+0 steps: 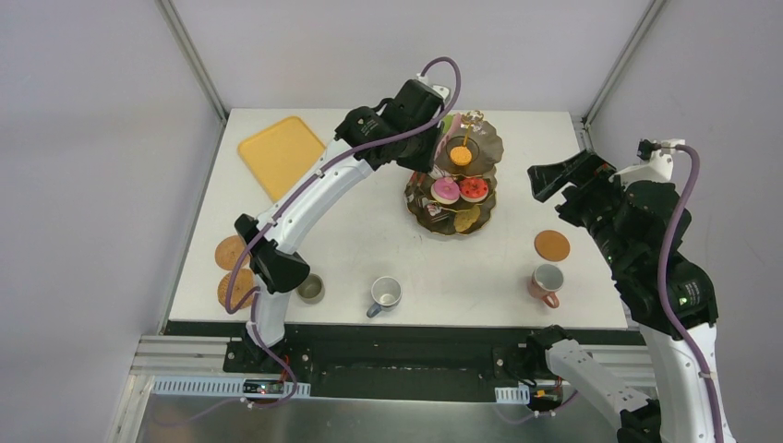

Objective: Serve the afternoon tea
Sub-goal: Place the desert on the desert table.

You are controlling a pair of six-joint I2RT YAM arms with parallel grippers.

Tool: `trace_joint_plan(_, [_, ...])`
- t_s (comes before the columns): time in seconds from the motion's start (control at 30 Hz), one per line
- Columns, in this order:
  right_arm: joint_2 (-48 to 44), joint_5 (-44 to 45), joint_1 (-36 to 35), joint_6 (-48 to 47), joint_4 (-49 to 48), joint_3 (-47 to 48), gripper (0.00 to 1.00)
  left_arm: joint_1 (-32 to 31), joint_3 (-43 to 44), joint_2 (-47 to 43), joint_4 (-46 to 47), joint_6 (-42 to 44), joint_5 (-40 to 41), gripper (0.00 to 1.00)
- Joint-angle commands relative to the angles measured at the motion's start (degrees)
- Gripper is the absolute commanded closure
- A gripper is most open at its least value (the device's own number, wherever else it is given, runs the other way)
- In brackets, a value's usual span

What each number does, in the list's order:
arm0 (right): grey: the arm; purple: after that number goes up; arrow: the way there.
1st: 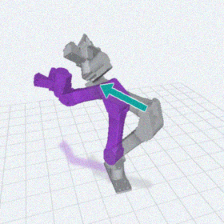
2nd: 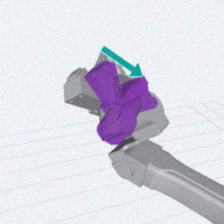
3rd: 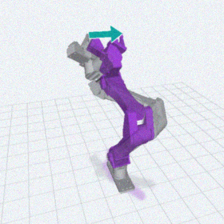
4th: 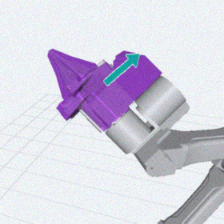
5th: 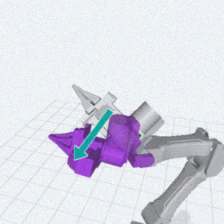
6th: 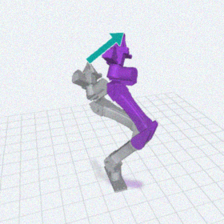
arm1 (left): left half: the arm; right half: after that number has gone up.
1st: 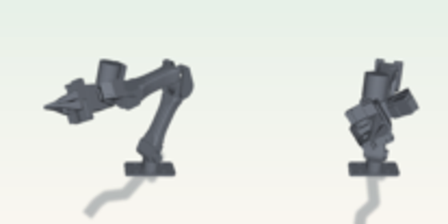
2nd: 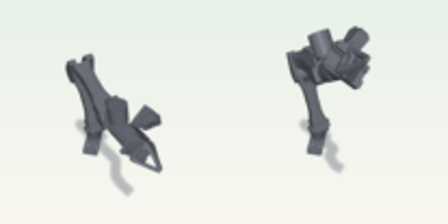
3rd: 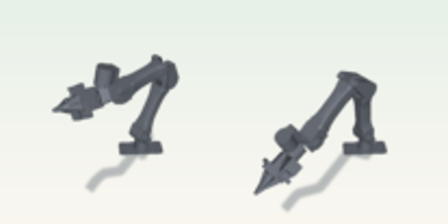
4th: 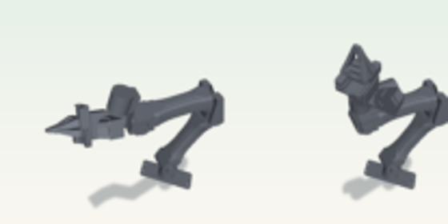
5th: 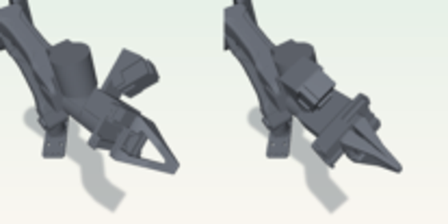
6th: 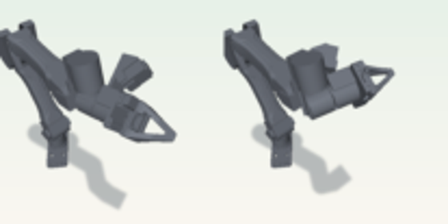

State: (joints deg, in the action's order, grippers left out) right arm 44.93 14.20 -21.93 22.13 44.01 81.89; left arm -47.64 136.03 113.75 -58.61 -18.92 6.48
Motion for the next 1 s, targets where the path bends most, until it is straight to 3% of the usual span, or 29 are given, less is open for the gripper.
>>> trace_joint_plan(0.0, [-0.17,1.19,0.11,-0.95,-0.99,1.96,0.01,-0.34,2.32,0.64,2.23,1.56,-0.75,0.86])
trace_joint_plan(0.43, [-0.48,1.66,0.14,-0.95,-0.52,1.81,0.01,-0.28,4.78,3.08,2.25,2.66,-1.79,0.69])
trace_joint_plan(0.97, [-0.4,1.28,0.13,-0.41,-0.37,1.32,0.01,-0.27,5.92,2.02,0.94,3.1,-0.59,0.65])
